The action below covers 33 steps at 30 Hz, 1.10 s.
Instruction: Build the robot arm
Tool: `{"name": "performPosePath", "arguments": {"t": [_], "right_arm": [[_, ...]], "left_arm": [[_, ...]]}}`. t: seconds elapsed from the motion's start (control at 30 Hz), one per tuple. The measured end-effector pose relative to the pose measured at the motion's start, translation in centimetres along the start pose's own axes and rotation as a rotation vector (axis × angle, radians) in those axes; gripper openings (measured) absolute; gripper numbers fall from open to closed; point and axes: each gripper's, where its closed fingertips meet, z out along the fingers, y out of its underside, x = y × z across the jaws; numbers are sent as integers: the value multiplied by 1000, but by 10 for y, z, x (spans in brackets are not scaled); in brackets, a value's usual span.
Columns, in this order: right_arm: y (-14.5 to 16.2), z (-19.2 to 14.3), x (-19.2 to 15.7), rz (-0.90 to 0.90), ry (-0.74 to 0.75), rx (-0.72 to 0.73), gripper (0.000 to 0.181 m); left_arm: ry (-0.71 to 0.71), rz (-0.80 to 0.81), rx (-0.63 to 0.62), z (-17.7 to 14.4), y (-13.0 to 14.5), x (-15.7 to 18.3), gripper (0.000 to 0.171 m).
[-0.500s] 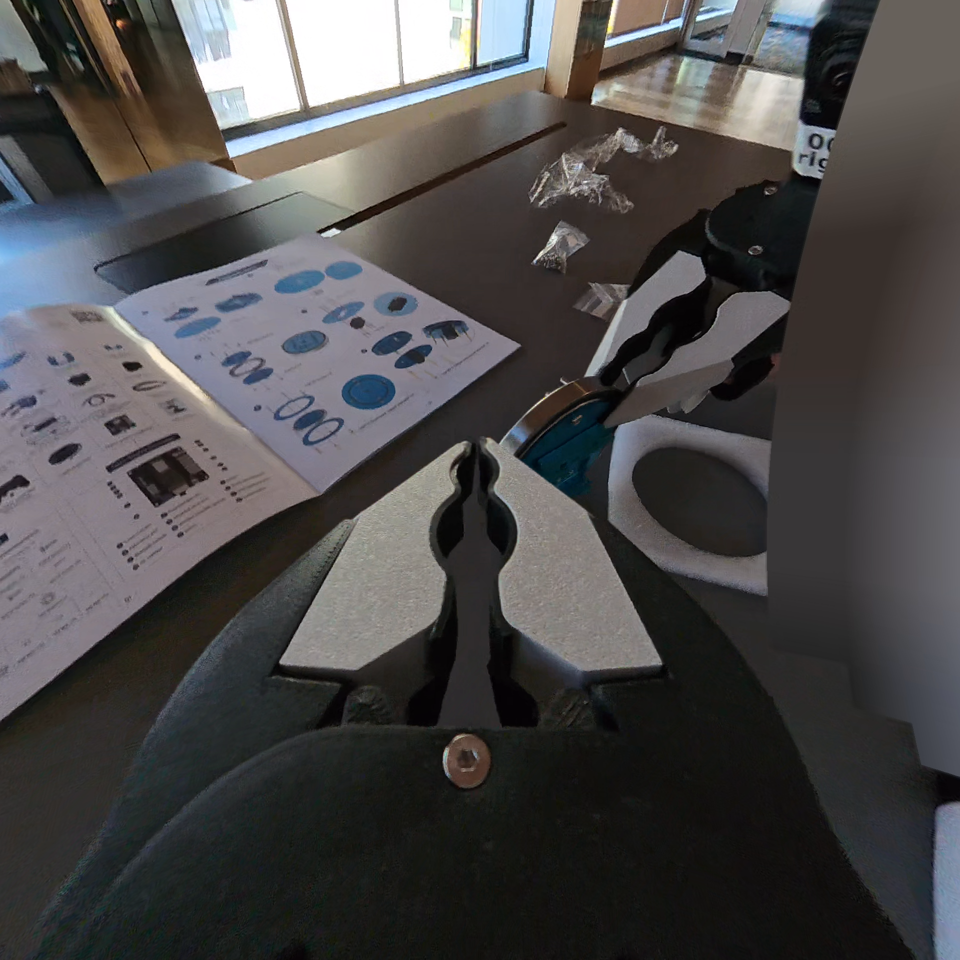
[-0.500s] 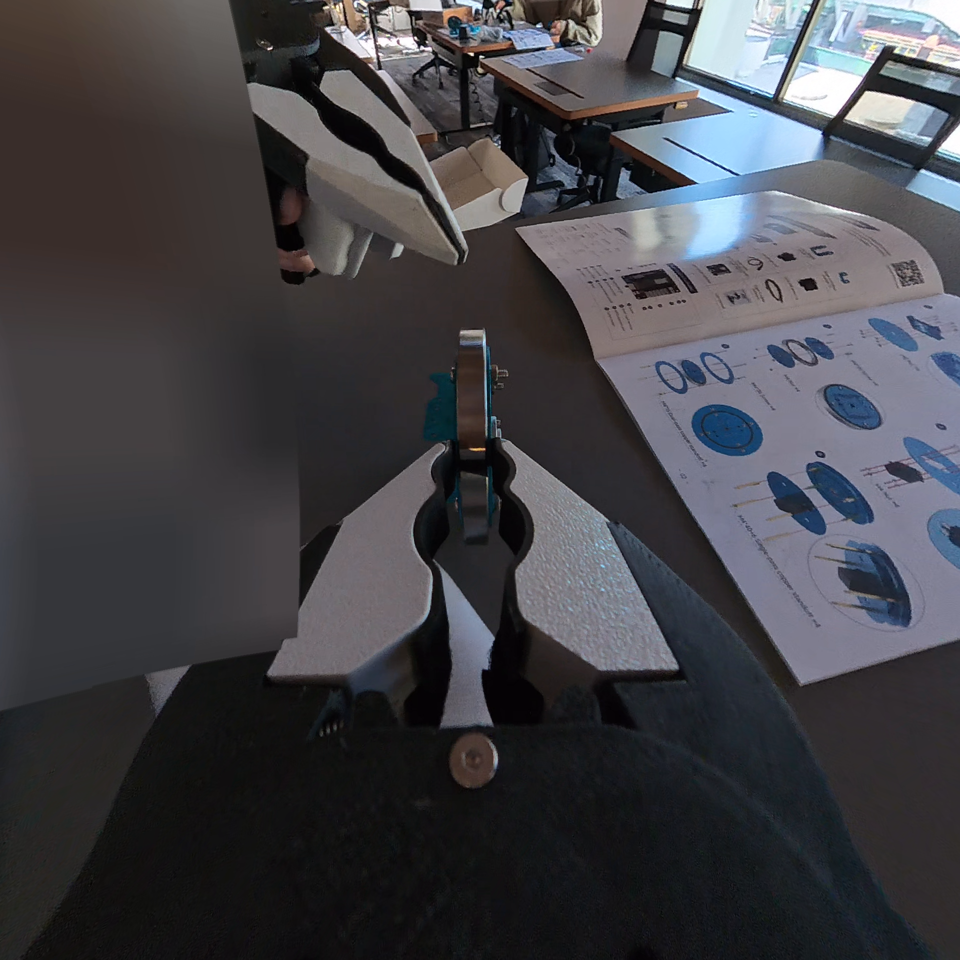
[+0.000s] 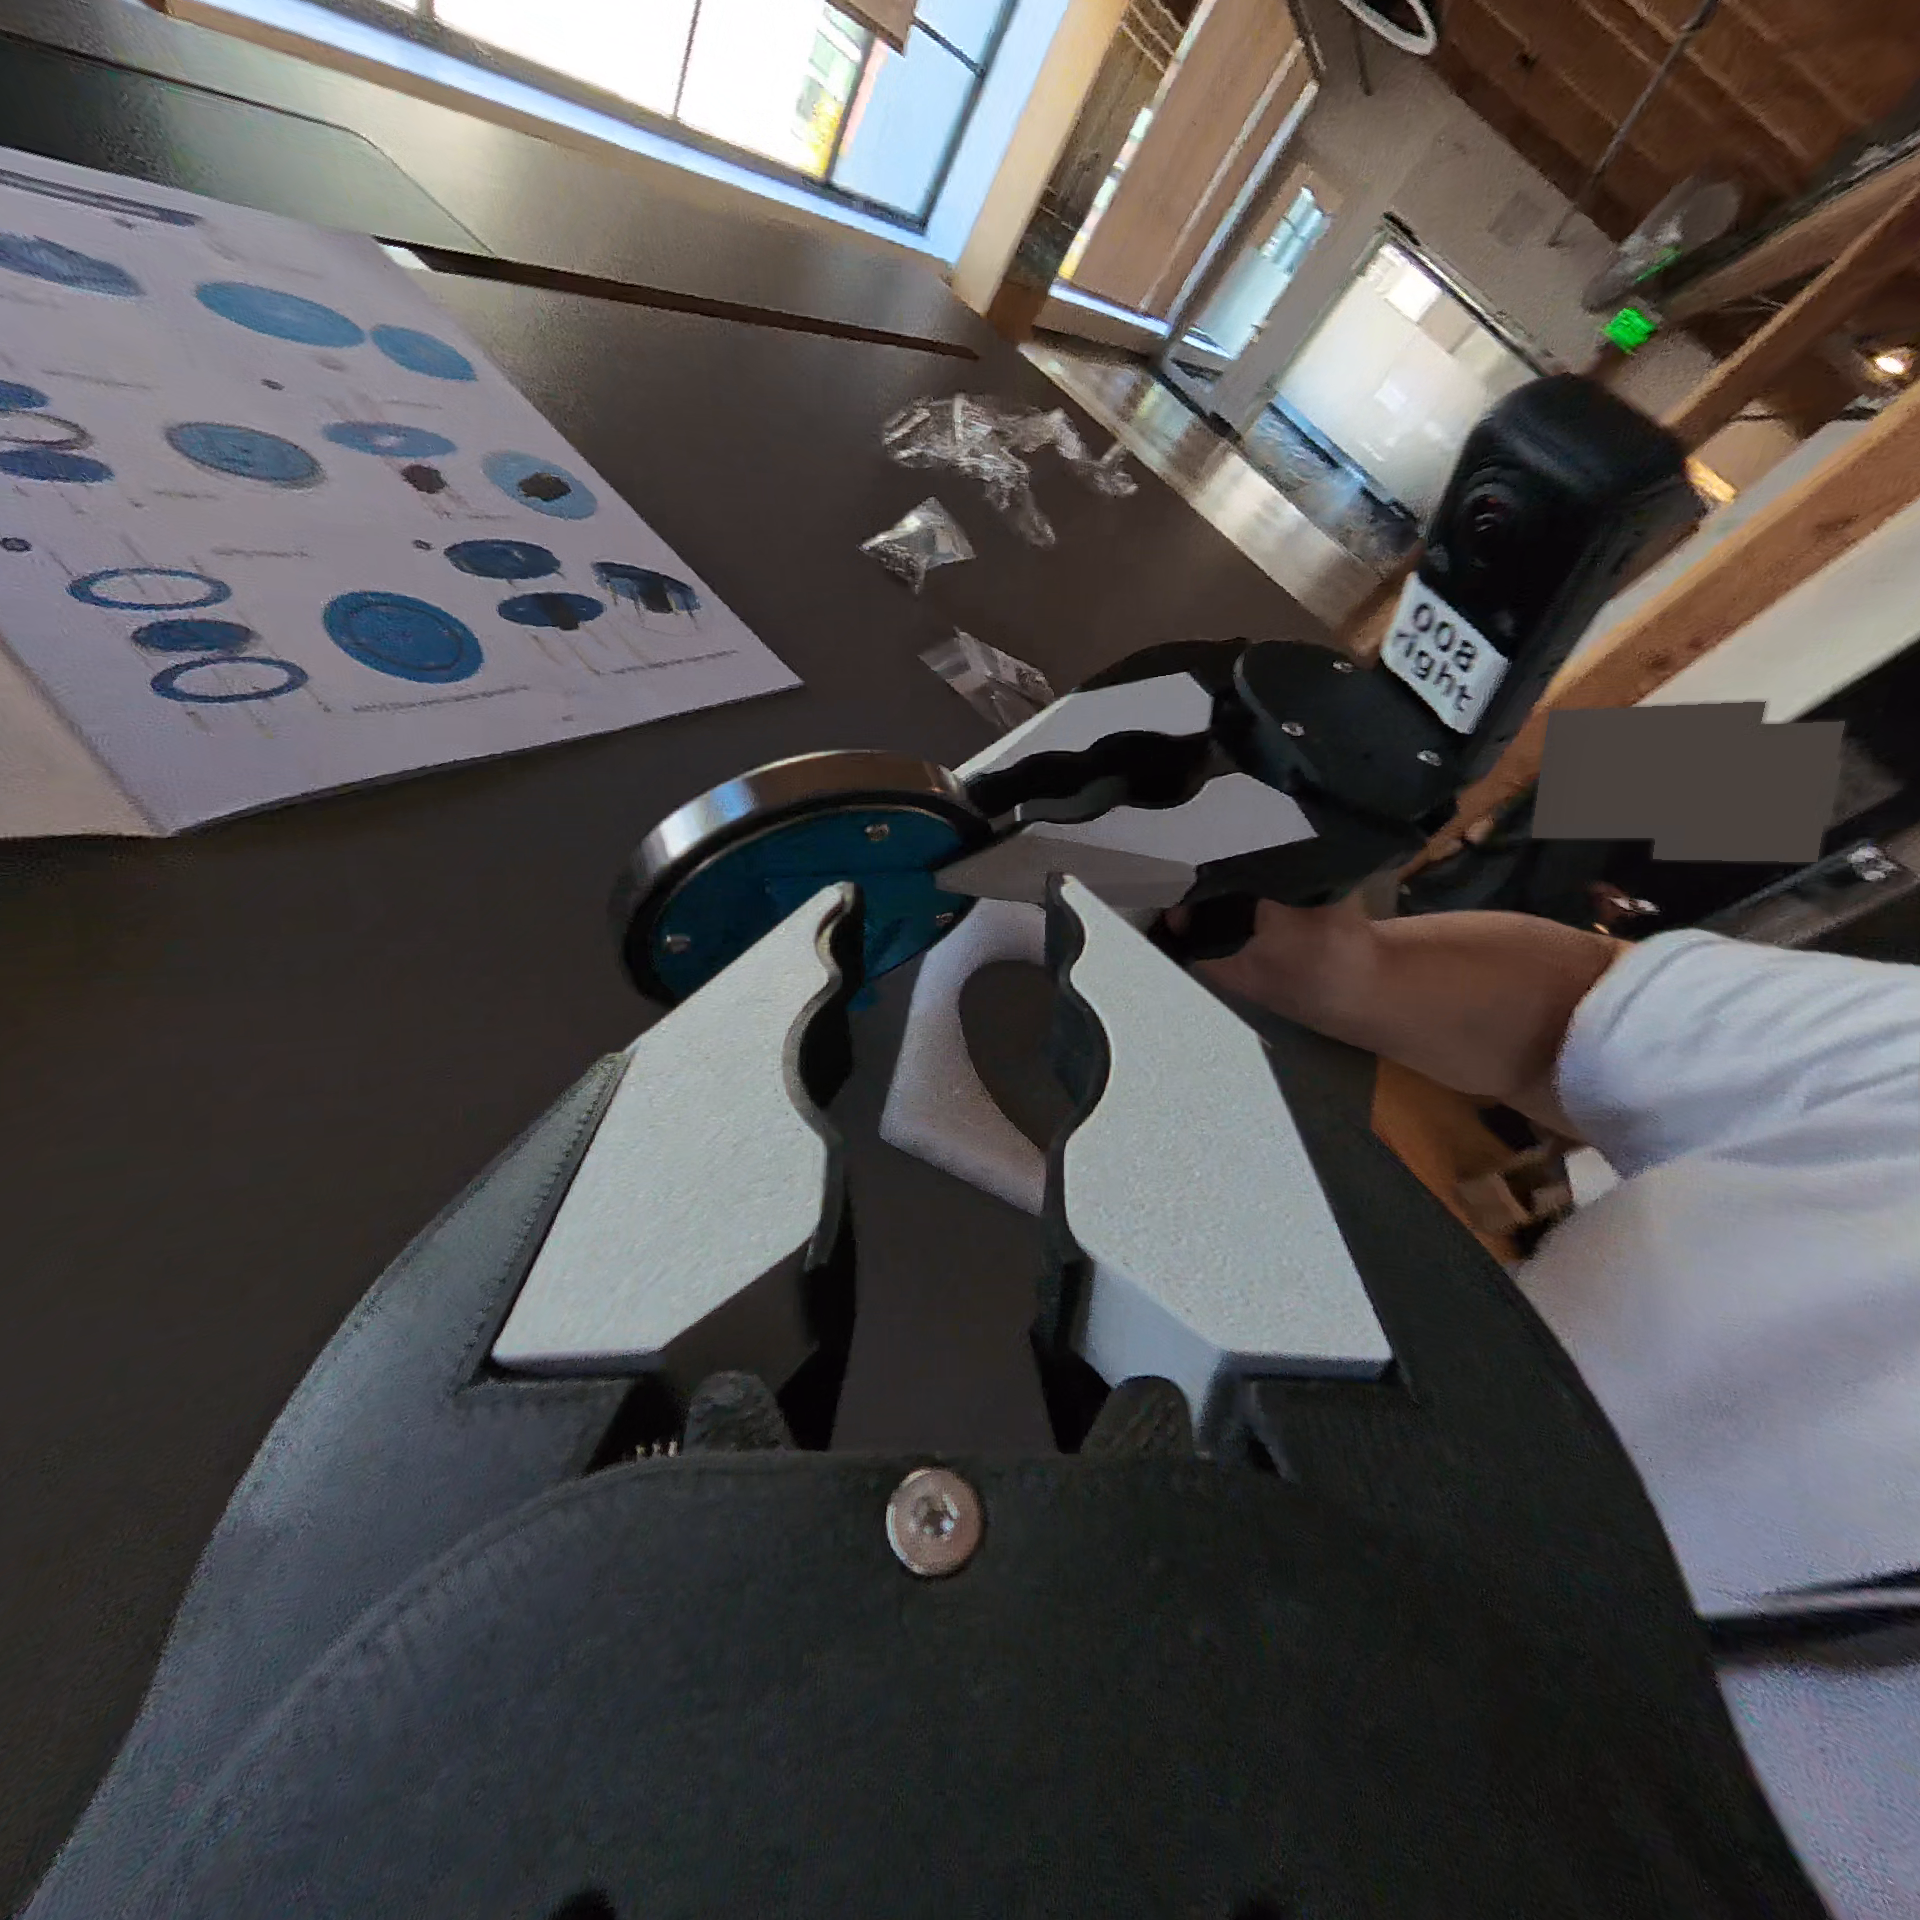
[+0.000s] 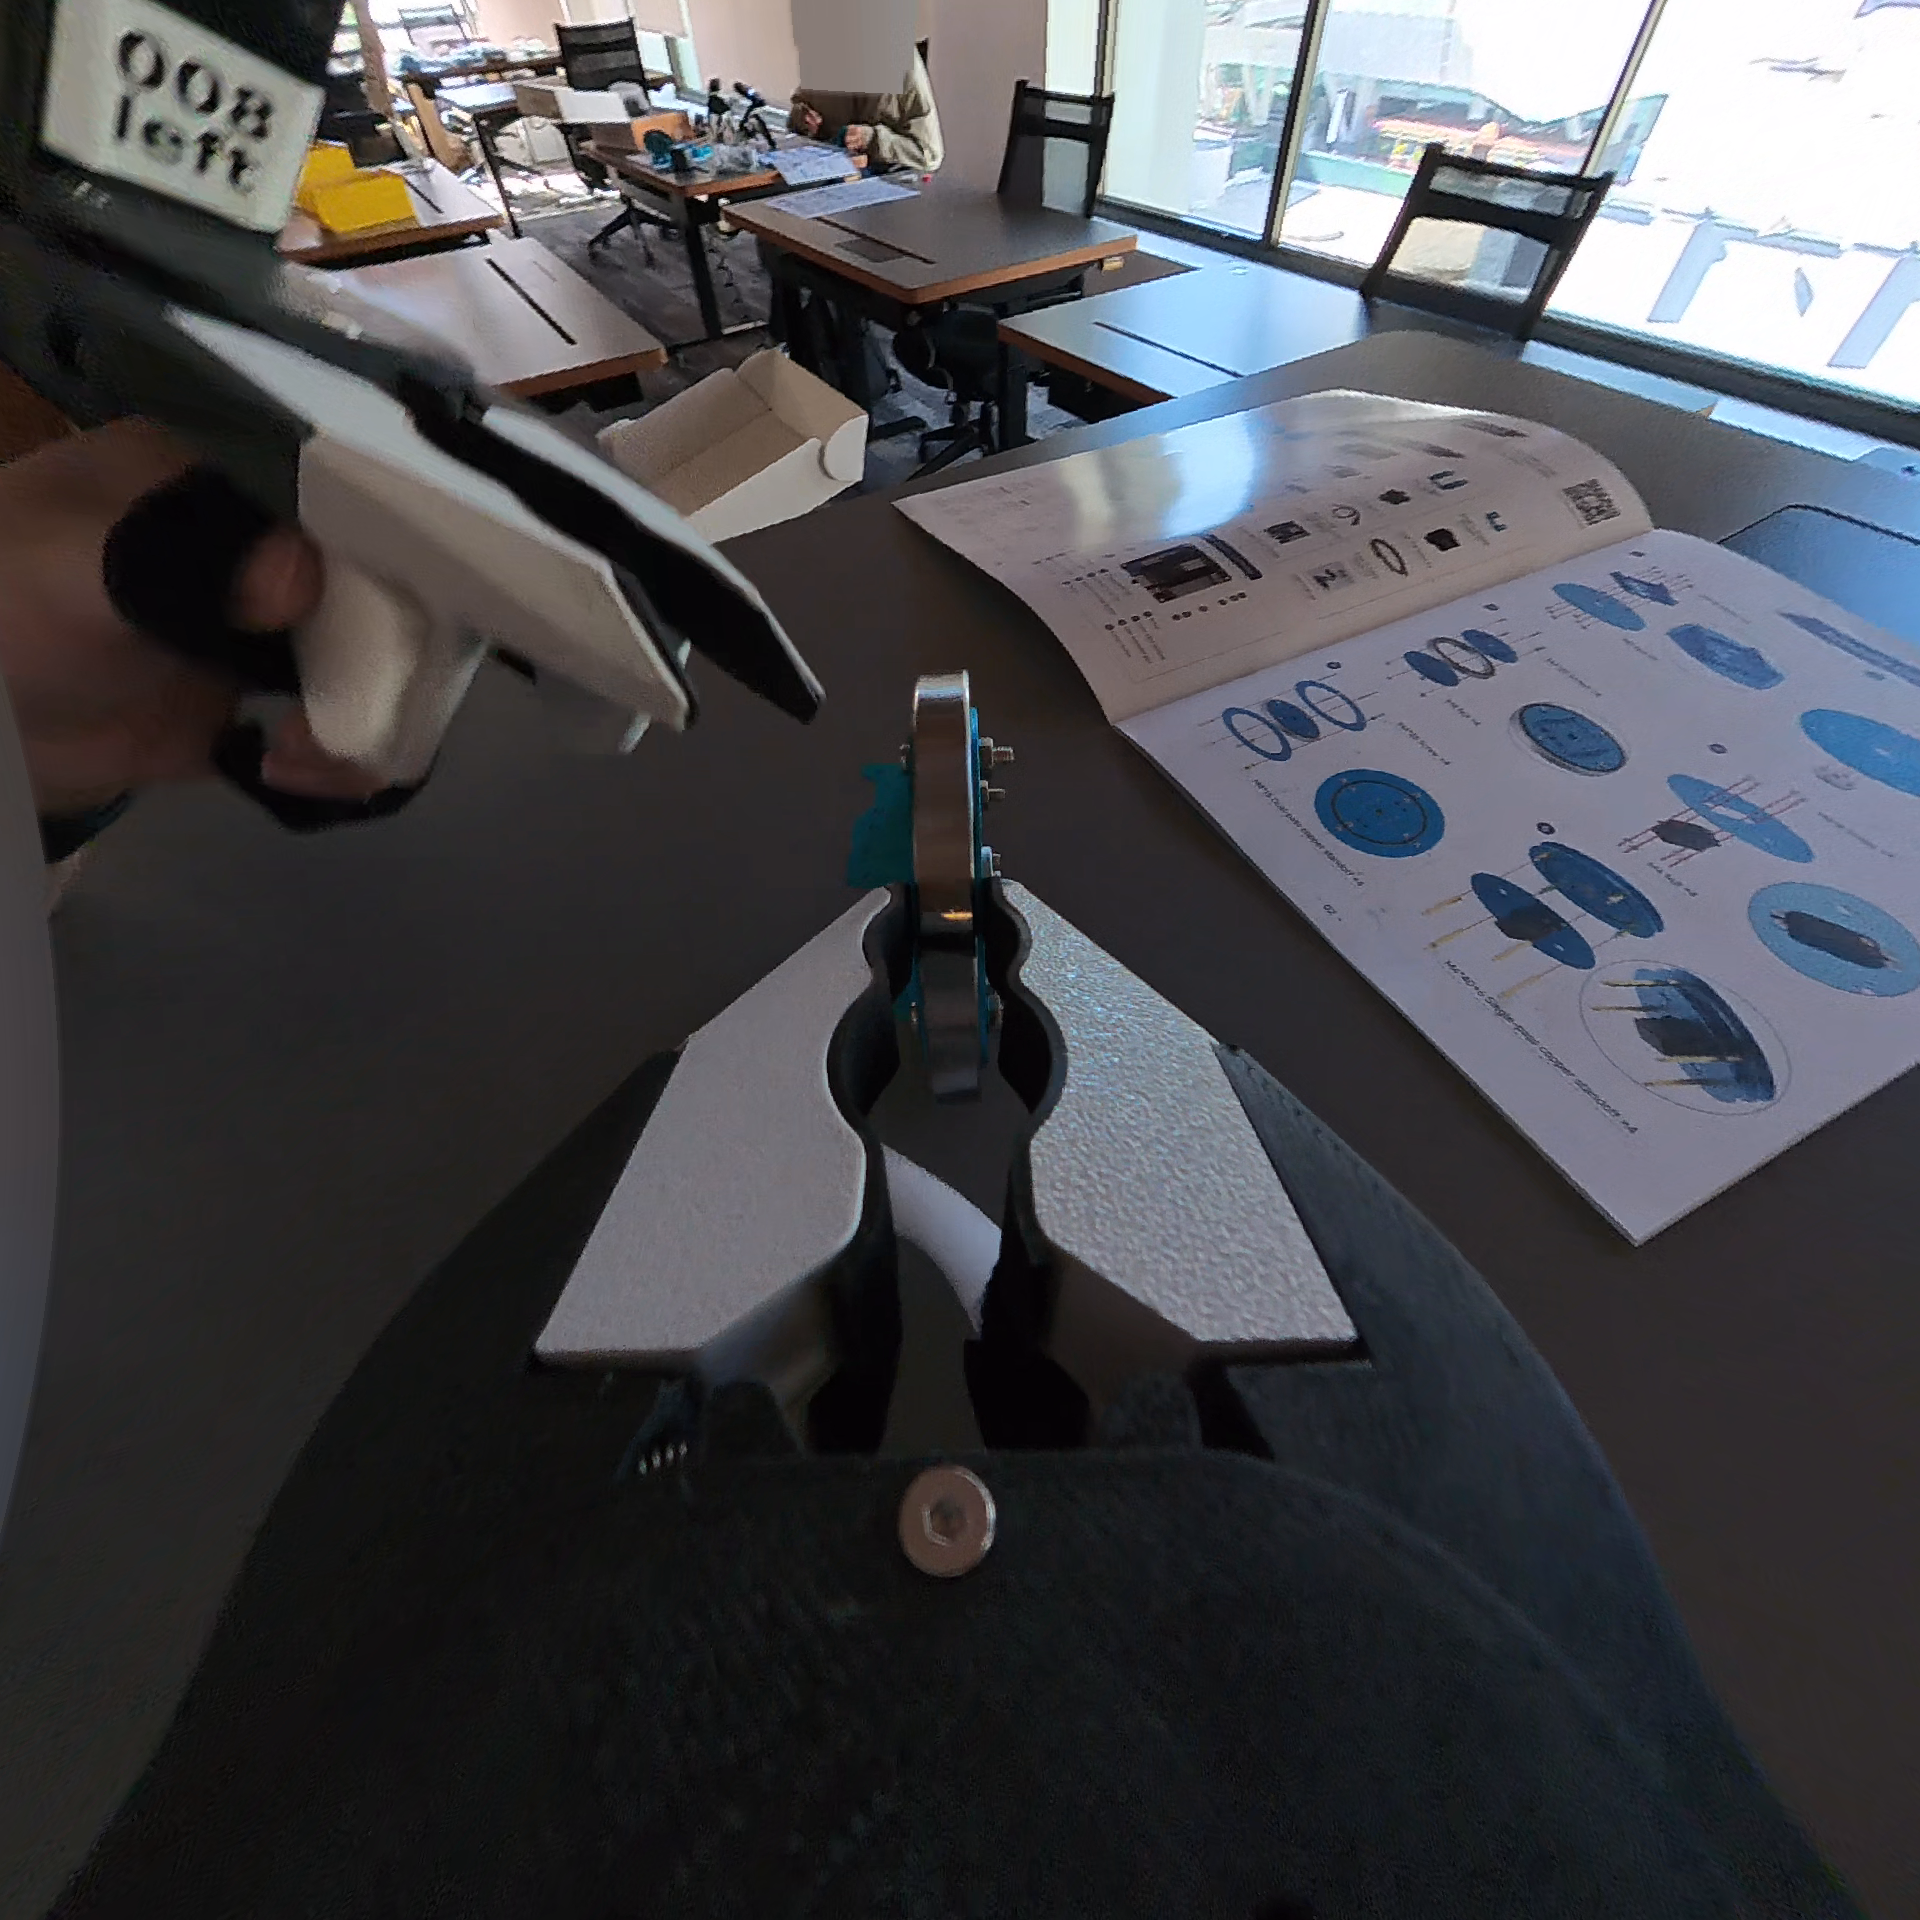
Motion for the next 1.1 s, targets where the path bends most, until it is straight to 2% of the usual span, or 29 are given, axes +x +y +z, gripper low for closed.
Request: {"name": "performPosePath", "arguments": {"t": [0.1,0.2,0.27,0.3,0.37,0.43,0.5,0.6,0.63,0.77,0.83,0.87,0.97,1.07,1.1], "right_arm": [[0,0,-1,-31,25,2,11],[-1,0,-5,-44,8,17,11],[-1,0,-6,-90,4,16,12],[-1,0,-7,-116,2,11,11],[0,0,-8,-173,-17,-3,11],[0,0,-7,-175,-35,-3,12],[0,0,-6,-182,-56,1,12],[1,-1,-5,-200,-88,3,11],[0,-1,-4,-200,-95,7,11],[0,-1,-4,-209,-135,18,11],[0,0,-4,-221,-137,17,11],[0,0,-5,-226,-140,19,11],[-1,1,-5,-262,-124,23,12],[-1,1,-6,-287,-118,25,12],[-1,1,-6,-293,-116,25,12]], "left_arm": [[-102,15,103,10,3,1,43],[-227,81,193,4,-12,-12,45],[-246,279,122,-2,-17,-10,53],[-204,423,38,-3,-14,-5,44],[-199,678,-126,-8,-7,-12,54],[-183,844,-219,-7,-4,-18,44],[-130,925,-245,-1,-6,-14,29],[-49,929,-255,6,-8,-6,26],[-36,931,-269,9,-6,-7,29],[-47,967,-314,20,-2,-18,34],[33,915,-292,24,1,-9,26],[29,899,-289,25,0,-12,20],[58,815,-278,23,0,-16,21],[41,848,-297,18,1,-25,28],[62,843,-298,17,3,-24,23]]}}
